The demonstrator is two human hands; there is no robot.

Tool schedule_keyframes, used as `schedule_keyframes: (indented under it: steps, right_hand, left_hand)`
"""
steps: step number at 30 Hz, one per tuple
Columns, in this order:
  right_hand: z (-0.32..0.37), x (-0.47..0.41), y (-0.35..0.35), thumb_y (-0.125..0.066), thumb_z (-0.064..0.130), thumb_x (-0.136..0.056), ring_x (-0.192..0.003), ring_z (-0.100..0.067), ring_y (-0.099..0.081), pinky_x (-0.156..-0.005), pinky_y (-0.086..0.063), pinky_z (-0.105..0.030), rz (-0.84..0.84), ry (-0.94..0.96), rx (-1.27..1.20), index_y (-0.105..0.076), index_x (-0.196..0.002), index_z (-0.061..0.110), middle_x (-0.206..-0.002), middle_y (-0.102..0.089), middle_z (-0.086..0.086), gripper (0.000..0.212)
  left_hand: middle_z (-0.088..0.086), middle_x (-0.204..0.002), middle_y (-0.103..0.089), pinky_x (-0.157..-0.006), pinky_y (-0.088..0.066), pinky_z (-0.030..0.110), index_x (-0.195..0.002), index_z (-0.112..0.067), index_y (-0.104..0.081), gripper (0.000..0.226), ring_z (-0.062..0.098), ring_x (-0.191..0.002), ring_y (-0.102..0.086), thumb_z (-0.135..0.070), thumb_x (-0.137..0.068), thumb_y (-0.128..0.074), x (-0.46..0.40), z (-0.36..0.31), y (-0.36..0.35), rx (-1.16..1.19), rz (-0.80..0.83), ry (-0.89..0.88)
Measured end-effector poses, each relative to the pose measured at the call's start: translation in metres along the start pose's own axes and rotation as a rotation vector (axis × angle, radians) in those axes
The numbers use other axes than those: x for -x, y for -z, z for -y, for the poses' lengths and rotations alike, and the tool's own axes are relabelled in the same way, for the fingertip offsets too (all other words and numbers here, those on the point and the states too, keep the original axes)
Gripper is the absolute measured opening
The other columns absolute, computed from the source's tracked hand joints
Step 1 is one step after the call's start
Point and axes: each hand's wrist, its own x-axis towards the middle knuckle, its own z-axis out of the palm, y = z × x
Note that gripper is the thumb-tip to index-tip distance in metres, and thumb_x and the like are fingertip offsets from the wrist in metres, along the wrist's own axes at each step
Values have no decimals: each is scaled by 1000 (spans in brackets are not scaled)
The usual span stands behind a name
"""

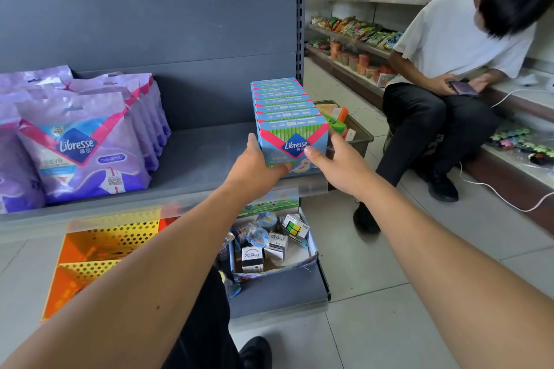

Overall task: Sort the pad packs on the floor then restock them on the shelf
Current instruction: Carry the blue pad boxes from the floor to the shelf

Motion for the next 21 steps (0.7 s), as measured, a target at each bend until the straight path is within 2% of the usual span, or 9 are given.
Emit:
schedule_keyframes:
  steps: [2, 4, 5, 7, 10, 13, 16, 21]
  right_hand:
    - [-1, 9, 3, -54, 72, -80, -126, -11, -52, -102, -47, -44, -12, -25, 45, -31, -143, 37, -138, -53, 13, 76]
    - [-2, 19, 7, -50, 79, -76, -134, -14, -44, -107, -41, -47, -52, -52, 125, -26, -147, 37, -147, -46, 10, 86]
    - [1, 28, 9, -49, 73, -81, -137, -15, -40, -110, -38, -46, -77, -50, 172, -25, -149, 34, -150, -42, 8, 82]
    - [4, 46, 13, -51, 52, -93, -140, -17, -36, -110, -35, -37, -148, 13, 279, -28, -151, 26, -153, -38, 4, 67]
    - [11, 76, 20, -50, 37, -98, -133, -21, -41, -101, -39, -35, -249, 125, 529, -41, -145, 18, -145, -47, -2, 51]
    - [17, 108, 30, -51, 35, -96, -120, -26, -52, -89, -47, -39, -291, 206, 795, -54, -133, 14, -131, -58, -4, 43]
    - [24, 144, 46, -45, 40, -93, -111, -27, -57, -81, -52, -42, -287, 201, 965, -59, -126, 14, -123, -62, -4, 44]
    - [20, 214, 88, -43, 43, -95, -119, -26, -52, -90, -46, -42, -289, -46, 1120, -51, -133, 20, -130, -55, -1, 44]
  left_hand:
    - [5, -129, -54, -70, -45, 26, -136, -10, -28, 75, 18, -105, -59, -45, -83, -69, 6, -3, 1, -11, -41, 5]
    - [7, -155, -28, -96, -42, 38, -151, -9, -9, 93, 25, -137, -37, -48, -86, -64, 16, -5, 3, -60, -108, -7]
    - [5, -160, -17, -104, -37, 41, -154, -11, -4, 94, 22, -144, -26, -48, -88, -61, 24, -6, 4, -102, -168, -37]
    - [4, -160, -16, -113, -29, 40, -153, -12, -11, 85, 19, -147, -17, -45, -91, -59, 38, -9, 5, -187, -320, -163]
    - [11, -147, -39, -113, -28, 37, -142, -10, -38, 63, 26, -137, -32, -44, -91, -50, 58, -15, 6, -367, -440, -424]
    - [8, -128, -55, -98, -42, 42, -127, -13, -54, 49, 30, -117, -49, -42, -89, -44, 76, -33, -3, -460, -345, -599]
    - [3, -128, -54, -87, -46, 41, -131, -20, -50, 43, 27, -118, -48, -40, -93, -48, 98, -61, -25, -509, -171, -644]
    - [4, -134, -48, -97, -41, 44, -137, -26, -41, 47, 27, -125, -44, -46, -95, -43, 132, -116, -74, -611, 70, -767]
